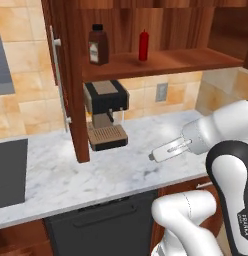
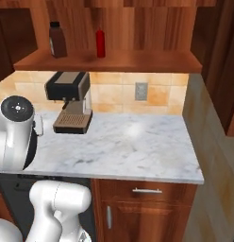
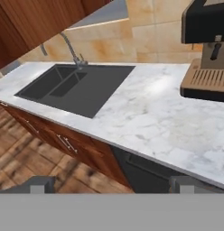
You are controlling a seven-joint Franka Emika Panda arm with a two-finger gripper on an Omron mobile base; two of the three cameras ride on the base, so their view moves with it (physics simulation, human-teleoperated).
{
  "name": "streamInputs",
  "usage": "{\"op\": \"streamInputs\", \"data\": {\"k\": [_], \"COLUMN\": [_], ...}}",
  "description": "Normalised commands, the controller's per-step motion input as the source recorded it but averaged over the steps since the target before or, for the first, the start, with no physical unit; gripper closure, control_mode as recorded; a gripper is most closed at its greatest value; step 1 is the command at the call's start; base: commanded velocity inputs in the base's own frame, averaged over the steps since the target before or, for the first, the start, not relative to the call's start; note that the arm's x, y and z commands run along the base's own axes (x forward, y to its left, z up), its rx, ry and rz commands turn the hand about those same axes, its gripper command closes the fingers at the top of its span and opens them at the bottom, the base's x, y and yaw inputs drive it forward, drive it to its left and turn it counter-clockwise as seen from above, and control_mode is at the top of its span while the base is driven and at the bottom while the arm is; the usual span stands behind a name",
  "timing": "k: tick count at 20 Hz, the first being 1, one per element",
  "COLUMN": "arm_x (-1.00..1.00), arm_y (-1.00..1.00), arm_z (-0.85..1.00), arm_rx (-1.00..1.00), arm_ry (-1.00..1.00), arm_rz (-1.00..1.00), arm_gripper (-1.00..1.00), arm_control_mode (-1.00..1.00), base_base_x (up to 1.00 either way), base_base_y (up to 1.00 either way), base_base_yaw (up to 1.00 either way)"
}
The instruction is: Collect the paprika, ketchup, and shaker from the cabinet and place them next to the stove.
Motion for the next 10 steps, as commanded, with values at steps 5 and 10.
{"op": "streamInputs", "data": {"k": [5,10], "arm_x": [0.0,0.0], "arm_y": [0.0,0.0], "arm_z": [0.0,0.0], "arm_rx": [0.0,0.0], "arm_ry": [0.0,0.0], "arm_rz": [0.0,0.0], "arm_gripper": [-1.0,-1.0], "arm_control_mode": [1.0,1.0], "base_base_x": [0.39,0.6], "base_base_y": [-0.33,-0.28], "base_base_yaw": [0.18,0.13]}}
